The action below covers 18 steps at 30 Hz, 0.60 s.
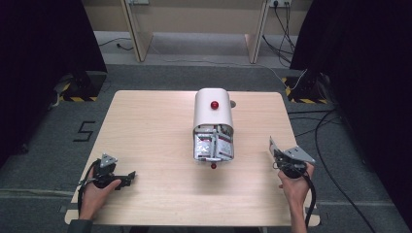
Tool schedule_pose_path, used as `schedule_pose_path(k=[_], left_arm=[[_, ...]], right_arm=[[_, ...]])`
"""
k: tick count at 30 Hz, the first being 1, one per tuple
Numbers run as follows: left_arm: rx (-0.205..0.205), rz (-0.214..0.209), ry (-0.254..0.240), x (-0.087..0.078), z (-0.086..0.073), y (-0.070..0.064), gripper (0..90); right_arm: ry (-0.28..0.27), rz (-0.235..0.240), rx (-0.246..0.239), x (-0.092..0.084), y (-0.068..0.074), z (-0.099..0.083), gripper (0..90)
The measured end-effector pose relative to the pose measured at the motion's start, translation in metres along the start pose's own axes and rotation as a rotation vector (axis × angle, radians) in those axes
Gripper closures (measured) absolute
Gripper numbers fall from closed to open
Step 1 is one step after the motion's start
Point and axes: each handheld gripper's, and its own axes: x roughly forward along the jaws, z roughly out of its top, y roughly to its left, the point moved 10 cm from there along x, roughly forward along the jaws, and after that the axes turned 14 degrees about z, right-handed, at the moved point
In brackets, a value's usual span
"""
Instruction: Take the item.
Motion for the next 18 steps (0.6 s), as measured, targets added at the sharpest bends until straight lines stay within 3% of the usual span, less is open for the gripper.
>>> schedule_pose_path(k=[12, 18], left_arm=[[0.0, 0.0, 0.0, 0.0, 0.0, 0.0, 0.0], [0.0, 0.0, 0.0, 0.0, 0.0, 0.0, 0.0]], right_arm=[[0.037, -0.05, -0.006, 0.01, -0.013, -0.009, 89.4], [0.048, -0.054, -0.027, 0.012, -0.012, -0.01, 89.3]])
